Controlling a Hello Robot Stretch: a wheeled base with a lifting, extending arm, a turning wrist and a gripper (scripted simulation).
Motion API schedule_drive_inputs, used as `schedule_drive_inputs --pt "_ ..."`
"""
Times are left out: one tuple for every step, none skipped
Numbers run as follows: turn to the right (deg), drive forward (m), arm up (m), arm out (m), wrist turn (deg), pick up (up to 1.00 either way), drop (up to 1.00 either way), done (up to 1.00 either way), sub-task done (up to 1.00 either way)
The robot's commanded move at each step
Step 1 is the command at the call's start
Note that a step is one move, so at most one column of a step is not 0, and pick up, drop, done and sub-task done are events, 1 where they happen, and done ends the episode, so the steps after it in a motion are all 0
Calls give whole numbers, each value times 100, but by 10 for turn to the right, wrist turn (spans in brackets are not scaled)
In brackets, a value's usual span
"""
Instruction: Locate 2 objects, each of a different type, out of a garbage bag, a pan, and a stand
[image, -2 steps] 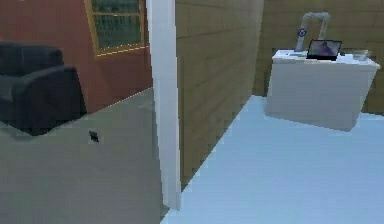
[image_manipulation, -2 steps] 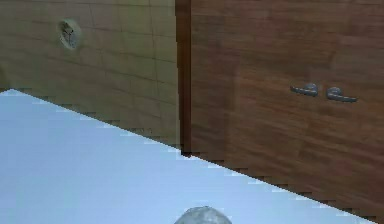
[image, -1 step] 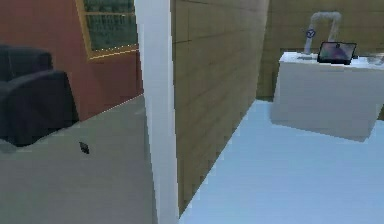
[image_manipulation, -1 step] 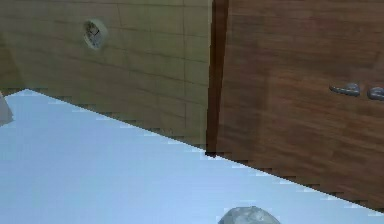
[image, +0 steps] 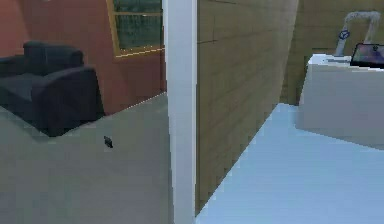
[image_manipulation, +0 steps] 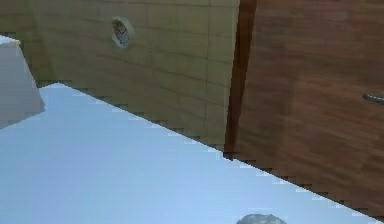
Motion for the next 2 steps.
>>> schedule_drive_inputs --pt "0 55 0 0 0 0 0 0 0" --pt "-450 0 0 0 0 0 0 0 0"
